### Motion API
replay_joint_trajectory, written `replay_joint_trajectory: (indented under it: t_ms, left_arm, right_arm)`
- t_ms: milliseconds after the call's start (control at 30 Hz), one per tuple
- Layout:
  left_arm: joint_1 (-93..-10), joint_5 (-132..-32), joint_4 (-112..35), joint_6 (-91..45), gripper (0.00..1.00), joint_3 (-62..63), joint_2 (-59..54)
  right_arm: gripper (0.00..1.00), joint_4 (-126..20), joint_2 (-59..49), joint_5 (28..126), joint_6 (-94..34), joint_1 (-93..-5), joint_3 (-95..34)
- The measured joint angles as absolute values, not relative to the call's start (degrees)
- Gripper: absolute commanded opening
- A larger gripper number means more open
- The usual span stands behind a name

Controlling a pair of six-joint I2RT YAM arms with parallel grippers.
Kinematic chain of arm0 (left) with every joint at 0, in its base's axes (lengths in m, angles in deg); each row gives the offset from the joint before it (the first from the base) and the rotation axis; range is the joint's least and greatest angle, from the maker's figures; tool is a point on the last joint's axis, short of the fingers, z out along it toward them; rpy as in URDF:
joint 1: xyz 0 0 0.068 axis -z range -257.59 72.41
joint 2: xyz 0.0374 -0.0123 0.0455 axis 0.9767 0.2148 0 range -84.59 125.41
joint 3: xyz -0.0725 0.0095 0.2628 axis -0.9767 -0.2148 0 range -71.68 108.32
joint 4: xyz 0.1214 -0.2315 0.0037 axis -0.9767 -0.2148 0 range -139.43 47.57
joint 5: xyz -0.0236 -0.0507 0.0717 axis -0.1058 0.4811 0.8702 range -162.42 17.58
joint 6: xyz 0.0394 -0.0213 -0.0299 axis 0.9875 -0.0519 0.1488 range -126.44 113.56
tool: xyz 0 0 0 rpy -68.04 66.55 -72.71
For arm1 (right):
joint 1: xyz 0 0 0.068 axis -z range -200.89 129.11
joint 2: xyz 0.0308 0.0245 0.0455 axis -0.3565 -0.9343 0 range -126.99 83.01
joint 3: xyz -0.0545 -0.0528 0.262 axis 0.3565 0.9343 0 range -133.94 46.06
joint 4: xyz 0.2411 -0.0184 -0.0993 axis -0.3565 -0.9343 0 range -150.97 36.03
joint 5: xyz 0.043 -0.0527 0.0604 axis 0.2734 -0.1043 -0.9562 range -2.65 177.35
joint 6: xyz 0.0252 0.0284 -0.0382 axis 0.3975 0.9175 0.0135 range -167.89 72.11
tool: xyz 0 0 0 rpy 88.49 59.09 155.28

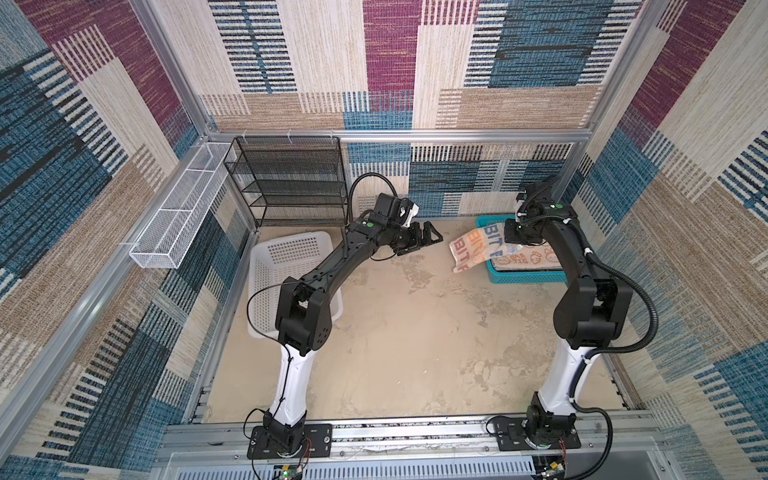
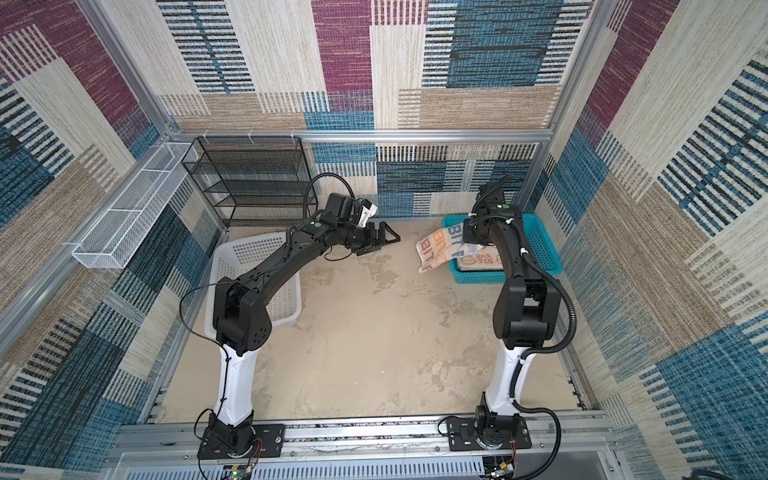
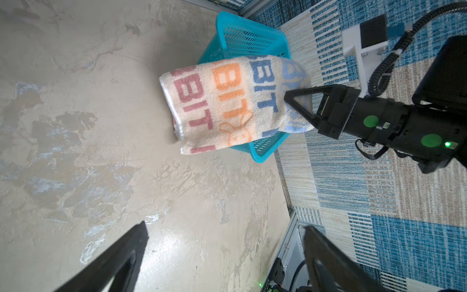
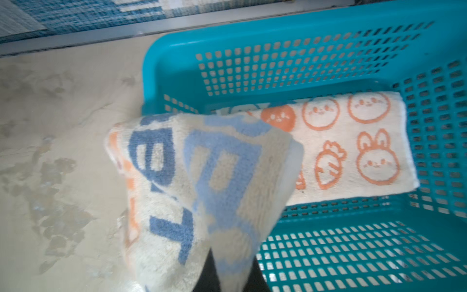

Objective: Fold and stack the towels
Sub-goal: 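Lift the towel with the right gripper and carry it toward the teal basket, then lower the towel onto the orange towel in the teal basket with the right gripper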

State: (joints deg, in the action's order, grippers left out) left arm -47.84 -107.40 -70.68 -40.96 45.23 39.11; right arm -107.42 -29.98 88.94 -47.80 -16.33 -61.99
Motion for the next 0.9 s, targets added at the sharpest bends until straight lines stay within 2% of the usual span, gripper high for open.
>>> replay_joint_trajectory:
  t_ms: [467,900]
  left_arm:
    - [-47.55,-107.11,-75.49,-40.5,0.99,53.27,41.71]
    - [-47.33,-107.03,-78.81,-40.0,0.99,57.62,45.56]
  right_arm:
    - [0.0,-104.27,-33.89,100.85,-51.84,-14.36,-63.59]
    - [0.0,-93.91,-37.48,109.09,-58.11,-12.13,-58.76]
